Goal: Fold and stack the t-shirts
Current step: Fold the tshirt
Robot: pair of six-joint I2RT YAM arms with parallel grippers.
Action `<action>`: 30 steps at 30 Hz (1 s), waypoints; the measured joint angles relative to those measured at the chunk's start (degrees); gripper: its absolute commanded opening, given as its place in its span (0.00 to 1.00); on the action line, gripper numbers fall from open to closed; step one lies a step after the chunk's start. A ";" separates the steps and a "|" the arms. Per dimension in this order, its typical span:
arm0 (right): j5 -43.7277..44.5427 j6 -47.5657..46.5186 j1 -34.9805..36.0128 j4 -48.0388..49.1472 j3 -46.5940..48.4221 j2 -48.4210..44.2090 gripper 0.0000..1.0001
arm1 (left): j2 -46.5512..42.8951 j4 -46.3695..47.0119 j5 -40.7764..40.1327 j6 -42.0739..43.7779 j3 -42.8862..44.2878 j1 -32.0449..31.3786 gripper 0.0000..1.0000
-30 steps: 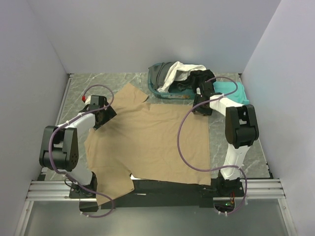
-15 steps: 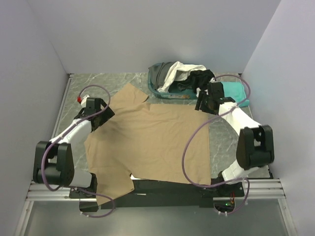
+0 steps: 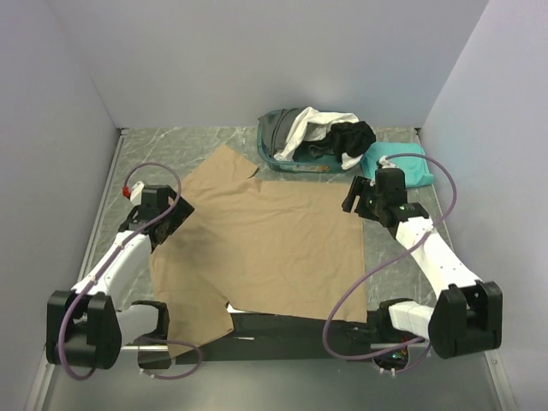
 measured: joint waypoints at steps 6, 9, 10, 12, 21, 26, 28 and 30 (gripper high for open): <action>0.02 0.98 0.00 -0.28 -2.60 -4.72 0.82 | -5.35 -4.26 -0.76 -2.67 -0.98 0.00 0.99; -0.20 1.29 0.00 -0.50 -3.39 -7.13 0.83 | -9.55 -6.10 -0.59 -3.87 -3.17 0.00 0.99; -0.28 1.36 0.00 -0.55 -3.58 -7.85 0.83 | -10.69 -6.64 -0.55 -4.22 -3.72 0.00 0.99; -0.26 1.38 0.00 -0.63 -4.13 -9.55 0.84 | -13.07 -8.22 -0.55 -4.96 -4.37 0.00 0.99; -0.98 2.25 0.00 -1.25 -8.46 -12.50 0.85 | -18.18 -12.48 0.22 -6.75 -7.80 0.00 0.99; -1.68 2.93 0.00 0.11 -11.06 -10.21 0.85 | -16.85 -12.83 0.48 -7.19 -8.87 0.00 0.99; -1.90 3.28 0.00 0.28 -11.37 -7.23 0.86 | -15.85 -11.96 0.85 -7.26 -9.07 0.00 1.00; -2.71 3.67 0.00 1.40 -11.37 -3.63 0.86 | -14.58 -11.10 1.44 -7.41 -9.22 0.00 0.99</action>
